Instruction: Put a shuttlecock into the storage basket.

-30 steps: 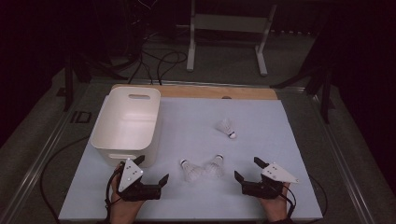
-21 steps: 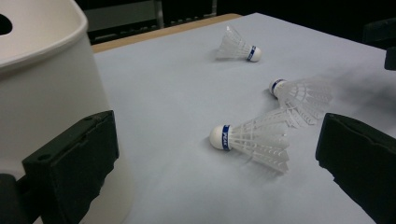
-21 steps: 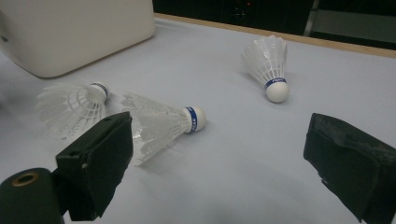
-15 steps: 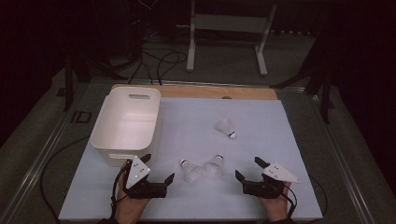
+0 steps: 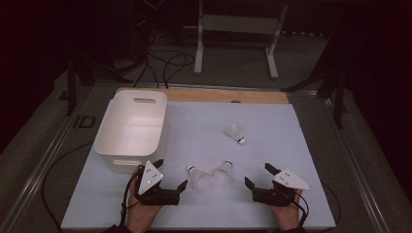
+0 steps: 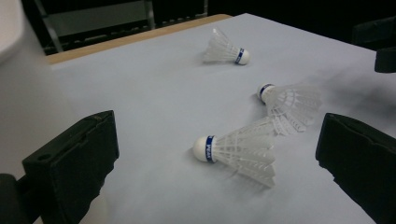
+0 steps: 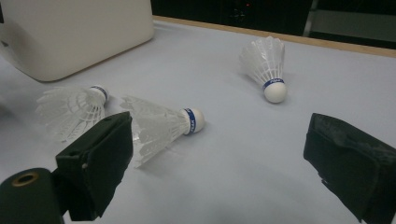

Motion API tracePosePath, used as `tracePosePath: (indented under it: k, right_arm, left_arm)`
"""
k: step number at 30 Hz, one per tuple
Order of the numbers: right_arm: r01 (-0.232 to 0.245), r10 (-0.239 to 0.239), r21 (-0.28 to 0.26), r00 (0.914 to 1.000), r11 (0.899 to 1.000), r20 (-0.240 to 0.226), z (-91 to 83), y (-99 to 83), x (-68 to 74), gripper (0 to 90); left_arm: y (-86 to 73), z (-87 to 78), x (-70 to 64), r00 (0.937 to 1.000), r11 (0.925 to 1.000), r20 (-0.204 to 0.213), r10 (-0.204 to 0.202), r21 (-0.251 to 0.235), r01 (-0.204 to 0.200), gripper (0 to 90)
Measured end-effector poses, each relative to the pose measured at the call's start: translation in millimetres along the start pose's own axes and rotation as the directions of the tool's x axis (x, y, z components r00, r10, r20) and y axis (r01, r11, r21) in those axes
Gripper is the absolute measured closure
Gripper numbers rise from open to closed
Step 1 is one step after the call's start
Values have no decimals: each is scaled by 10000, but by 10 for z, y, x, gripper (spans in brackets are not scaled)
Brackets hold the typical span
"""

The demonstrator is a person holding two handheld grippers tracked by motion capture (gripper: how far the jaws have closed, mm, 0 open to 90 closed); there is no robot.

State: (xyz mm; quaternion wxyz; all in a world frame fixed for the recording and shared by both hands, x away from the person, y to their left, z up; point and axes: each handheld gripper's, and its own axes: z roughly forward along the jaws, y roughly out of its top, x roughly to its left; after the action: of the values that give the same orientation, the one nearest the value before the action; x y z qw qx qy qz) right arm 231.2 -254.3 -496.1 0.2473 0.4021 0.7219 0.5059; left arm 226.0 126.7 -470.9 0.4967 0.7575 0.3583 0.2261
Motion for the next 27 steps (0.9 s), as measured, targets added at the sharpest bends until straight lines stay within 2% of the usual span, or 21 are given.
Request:
tracePosePath:
  k: [27]
  right_arm:
    - [-6,5,42,10000,10000,19,0,1,-3,81]
  left_arm:
    - [71,285,-146,9983,9995,570,101,285,-117,2]
